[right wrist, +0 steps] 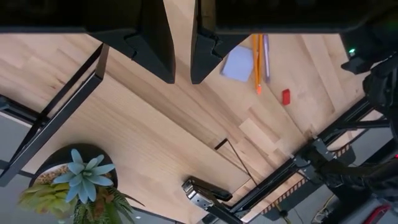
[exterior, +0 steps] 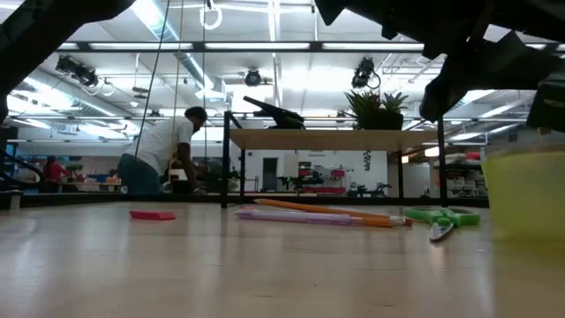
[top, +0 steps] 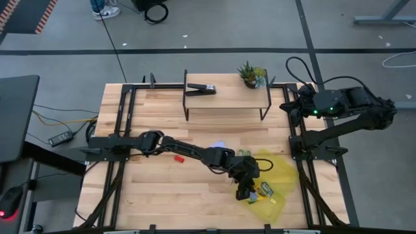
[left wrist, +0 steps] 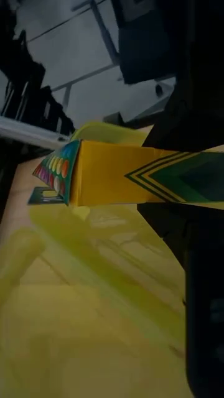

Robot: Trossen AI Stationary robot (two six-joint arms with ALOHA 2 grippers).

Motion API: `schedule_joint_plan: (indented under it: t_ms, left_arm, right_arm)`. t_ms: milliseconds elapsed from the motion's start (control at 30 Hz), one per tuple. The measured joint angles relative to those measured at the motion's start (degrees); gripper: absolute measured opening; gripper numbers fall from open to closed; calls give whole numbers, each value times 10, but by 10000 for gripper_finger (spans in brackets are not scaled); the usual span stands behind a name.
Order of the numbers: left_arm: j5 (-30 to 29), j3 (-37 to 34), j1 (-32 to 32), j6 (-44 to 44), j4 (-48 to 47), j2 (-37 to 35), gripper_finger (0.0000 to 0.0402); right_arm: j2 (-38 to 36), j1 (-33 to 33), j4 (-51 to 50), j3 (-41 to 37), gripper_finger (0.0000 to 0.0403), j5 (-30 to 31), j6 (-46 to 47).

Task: Pack school essentials
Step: Put the yellow crayon box into the yellow supply box

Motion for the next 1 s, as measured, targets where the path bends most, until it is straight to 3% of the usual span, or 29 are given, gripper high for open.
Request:
schedule_joint_plan:
  t_ms: [300, 767, 1000]
  left_arm:
    - [28, 0, 15, 28, -4, 0, 123]
    - [30, 0, 7, 300, -106, -2, 129]
    - [-27, 45, -12, 380, -130, -3, 122]
  right_arm:
    - [0, 0, 1, 0, 57, 0, 0]
    - [0, 0, 1, 0, 57, 0, 9]
    - [0, 0, 1, 0, 57, 0, 9]
